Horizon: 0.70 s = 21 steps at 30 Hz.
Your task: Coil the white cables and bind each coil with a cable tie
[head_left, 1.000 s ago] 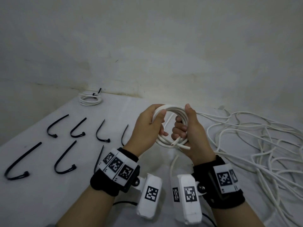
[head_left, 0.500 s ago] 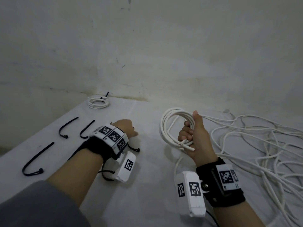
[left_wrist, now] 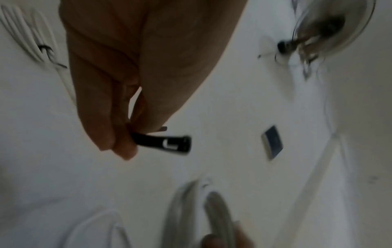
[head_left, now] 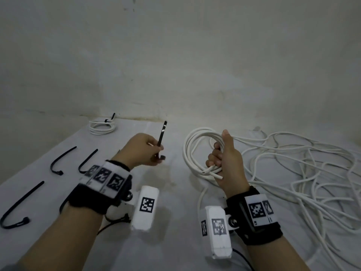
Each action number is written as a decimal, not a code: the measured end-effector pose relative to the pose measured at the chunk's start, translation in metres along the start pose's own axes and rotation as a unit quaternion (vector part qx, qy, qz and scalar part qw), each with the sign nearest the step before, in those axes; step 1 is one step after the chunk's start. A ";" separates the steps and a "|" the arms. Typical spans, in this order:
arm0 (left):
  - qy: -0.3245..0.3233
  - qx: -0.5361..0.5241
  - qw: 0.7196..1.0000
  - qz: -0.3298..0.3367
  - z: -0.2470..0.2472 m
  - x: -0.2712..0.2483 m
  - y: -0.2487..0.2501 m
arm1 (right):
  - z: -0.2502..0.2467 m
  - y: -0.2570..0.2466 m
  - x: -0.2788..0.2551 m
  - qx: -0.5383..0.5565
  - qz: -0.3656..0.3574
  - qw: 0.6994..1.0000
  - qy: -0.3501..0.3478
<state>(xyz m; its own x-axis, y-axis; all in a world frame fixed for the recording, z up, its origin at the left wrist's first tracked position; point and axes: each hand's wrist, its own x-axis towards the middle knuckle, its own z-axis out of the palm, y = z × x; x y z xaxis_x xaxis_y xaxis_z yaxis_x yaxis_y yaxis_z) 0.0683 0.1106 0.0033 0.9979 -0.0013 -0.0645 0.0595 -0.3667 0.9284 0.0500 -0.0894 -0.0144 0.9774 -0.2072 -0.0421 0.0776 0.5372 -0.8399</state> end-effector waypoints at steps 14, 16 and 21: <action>-0.089 -0.055 0.993 0.060 0.036 -0.063 0.034 | 0.002 -0.004 -0.009 -0.109 -0.214 0.969 0.055; -0.072 -0.089 0.990 0.079 0.040 -0.063 0.036 | 0.004 -0.003 -0.011 -0.123 -0.239 0.963 0.034; -0.005 -0.134 0.983 0.127 0.050 -0.064 0.043 | 0.008 -0.003 -0.018 -0.159 -0.277 0.947 -0.010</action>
<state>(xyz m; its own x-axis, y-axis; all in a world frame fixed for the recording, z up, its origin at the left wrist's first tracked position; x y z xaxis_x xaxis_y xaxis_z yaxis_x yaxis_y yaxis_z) 0.0056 0.0487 0.0294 0.9811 -0.0710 0.1799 -0.1861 -0.0943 0.9780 0.0337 -0.0804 -0.0071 0.8075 -0.3675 0.4615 0.5207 0.0762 -0.8504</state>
